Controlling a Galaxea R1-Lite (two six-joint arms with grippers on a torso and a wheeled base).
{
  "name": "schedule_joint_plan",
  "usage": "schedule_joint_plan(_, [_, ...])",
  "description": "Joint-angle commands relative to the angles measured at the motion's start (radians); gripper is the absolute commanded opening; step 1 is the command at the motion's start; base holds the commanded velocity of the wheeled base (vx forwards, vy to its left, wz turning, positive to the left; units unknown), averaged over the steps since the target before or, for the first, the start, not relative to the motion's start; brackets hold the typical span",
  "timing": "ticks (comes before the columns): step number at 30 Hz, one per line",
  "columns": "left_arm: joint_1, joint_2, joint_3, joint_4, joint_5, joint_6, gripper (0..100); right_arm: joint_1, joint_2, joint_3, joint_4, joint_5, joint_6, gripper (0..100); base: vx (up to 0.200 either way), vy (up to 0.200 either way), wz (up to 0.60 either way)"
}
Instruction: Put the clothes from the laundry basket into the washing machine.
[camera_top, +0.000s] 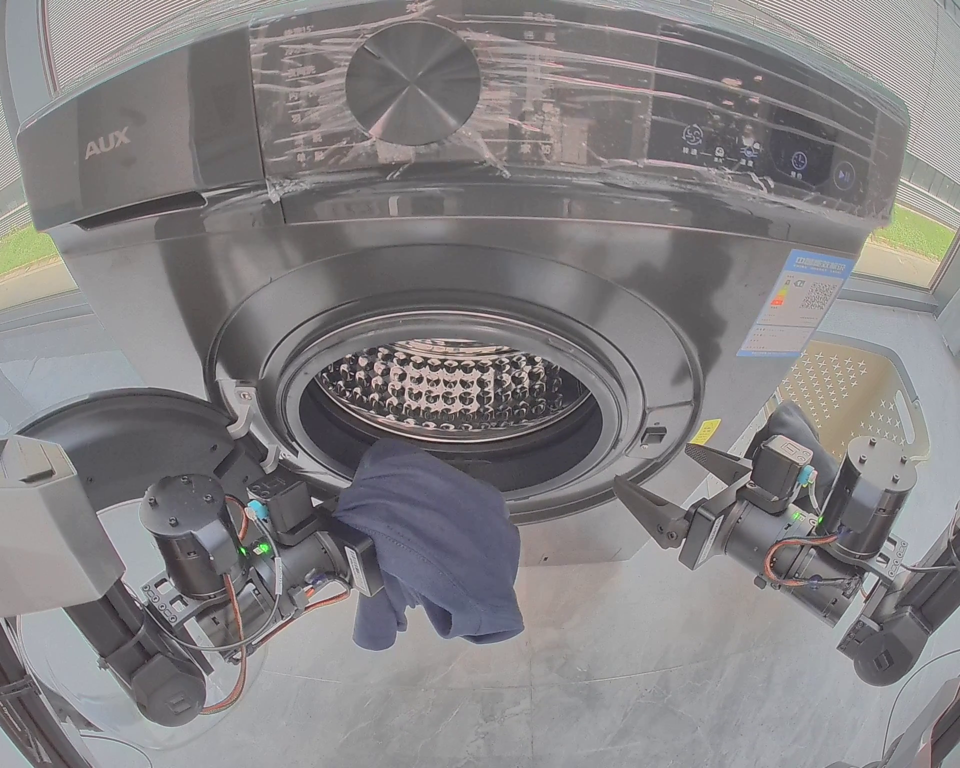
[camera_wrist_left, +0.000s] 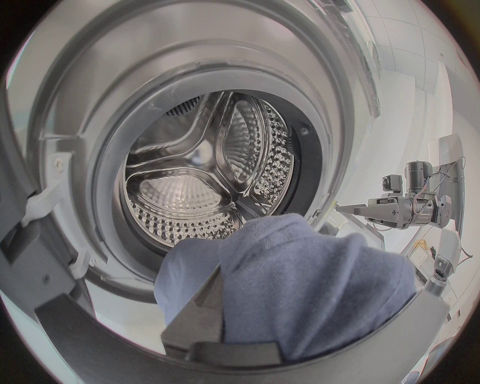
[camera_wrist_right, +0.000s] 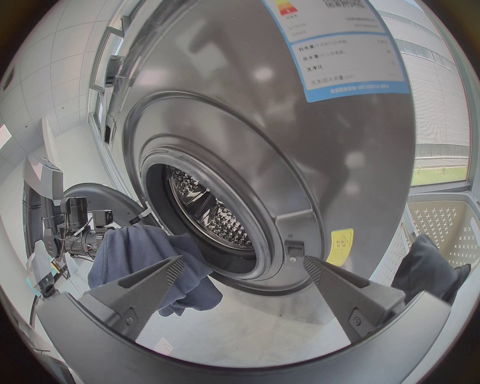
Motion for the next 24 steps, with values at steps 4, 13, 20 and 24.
schedule_joint_plan(4, [0.003,0.019,-0.029,-0.006,0.000,0.000,0,0.011,0.001,0.003,-0.001,-0.001,0.001,100,0.000,0.000,0.00])
schedule_joint_plan(13, [-0.067,0.104,-0.149,-0.003,0.020,-0.001,0,0.045,-0.011,-0.001,-0.001,-0.001,0.001,100,0.000,0.000,0.00])
schedule_joint_plan(20, [-0.032,0.286,-0.445,-0.002,0.040,-0.015,0,0.086,-0.013,0.014,-0.001,-0.001,0.001,100,0.000,0.000,0.00])
schedule_joint_plan(24, [-0.015,0.366,-0.575,0.000,0.038,-0.015,0,0.108,-0.011,0.040,-0.001,-0.001,-0.001,100,0.000,0.000,0.00])
